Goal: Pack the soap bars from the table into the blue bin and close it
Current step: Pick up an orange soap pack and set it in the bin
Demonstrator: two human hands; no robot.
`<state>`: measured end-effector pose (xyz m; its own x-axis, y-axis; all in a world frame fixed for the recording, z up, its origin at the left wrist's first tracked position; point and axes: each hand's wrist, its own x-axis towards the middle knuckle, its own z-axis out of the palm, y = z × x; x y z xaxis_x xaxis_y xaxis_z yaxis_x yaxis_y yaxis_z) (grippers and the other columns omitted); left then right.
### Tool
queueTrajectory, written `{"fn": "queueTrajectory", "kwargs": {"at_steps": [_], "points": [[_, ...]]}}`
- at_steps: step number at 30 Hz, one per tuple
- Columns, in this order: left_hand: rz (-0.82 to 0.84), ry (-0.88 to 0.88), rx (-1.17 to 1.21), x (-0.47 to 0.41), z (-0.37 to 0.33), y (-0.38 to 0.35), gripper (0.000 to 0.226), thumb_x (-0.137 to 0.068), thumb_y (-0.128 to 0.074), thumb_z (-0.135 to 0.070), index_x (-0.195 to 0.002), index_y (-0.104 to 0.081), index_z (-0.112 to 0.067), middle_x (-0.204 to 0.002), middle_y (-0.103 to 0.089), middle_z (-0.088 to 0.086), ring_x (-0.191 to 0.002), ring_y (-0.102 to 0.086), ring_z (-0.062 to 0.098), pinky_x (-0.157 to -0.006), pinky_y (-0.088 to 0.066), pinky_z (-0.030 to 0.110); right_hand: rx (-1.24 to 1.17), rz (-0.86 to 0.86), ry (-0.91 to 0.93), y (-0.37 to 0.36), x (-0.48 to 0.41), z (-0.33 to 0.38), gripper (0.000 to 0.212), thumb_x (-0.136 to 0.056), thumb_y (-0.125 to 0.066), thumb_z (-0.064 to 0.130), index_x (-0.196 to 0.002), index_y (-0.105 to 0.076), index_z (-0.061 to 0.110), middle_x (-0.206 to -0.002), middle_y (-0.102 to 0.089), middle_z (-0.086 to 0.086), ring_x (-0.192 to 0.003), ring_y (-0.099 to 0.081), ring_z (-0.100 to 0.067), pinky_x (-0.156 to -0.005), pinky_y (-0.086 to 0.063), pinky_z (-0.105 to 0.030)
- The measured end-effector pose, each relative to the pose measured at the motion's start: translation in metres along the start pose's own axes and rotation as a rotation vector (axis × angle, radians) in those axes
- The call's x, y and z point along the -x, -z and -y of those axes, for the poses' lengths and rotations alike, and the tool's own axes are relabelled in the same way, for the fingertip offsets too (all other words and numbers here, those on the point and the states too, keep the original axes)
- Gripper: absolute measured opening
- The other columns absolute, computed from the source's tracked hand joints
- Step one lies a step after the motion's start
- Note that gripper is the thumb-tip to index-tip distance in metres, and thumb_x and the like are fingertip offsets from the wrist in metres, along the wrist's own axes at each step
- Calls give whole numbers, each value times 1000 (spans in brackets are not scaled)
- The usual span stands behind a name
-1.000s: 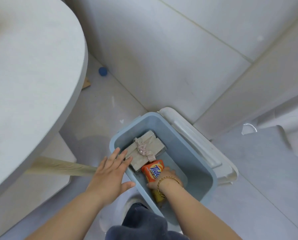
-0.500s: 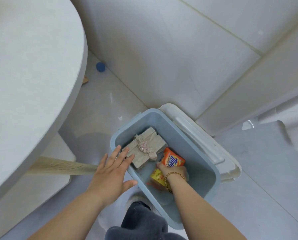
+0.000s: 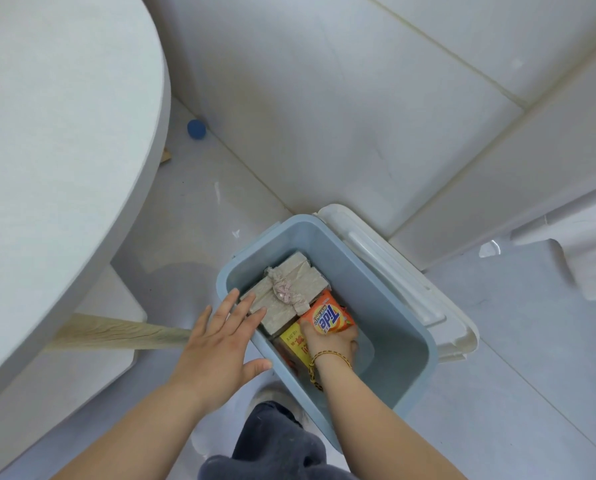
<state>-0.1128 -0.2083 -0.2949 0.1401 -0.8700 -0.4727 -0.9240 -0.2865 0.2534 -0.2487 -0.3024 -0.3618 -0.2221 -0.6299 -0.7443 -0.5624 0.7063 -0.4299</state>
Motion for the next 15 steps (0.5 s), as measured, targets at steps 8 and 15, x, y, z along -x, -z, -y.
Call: {"fn": "queueTrajectory", "kwargs": {"at_steps": [8,15], "points": [[-9,-6,-9,-1,1,-1,73,-84,-29,-60,-142,3,-28,-153,17,-4,-118,40,13,-112,14,37,121,43,296,2,3,3,62,-86,-54,31,-139,-25,17,-138,-27,-12,-109,-52,-28,-86,-44,-28],[9,-7,-38,-1,4,-1,73,-84,-28,-60,-142,4,-29,-153,18,-4,-119,39,14,-112,14,38,219,104,302,5,3,0,62,-86,-53,35,-139,-25,17,-135,-32,-13,-112,-51,-28,-94,-44,-34]]}}
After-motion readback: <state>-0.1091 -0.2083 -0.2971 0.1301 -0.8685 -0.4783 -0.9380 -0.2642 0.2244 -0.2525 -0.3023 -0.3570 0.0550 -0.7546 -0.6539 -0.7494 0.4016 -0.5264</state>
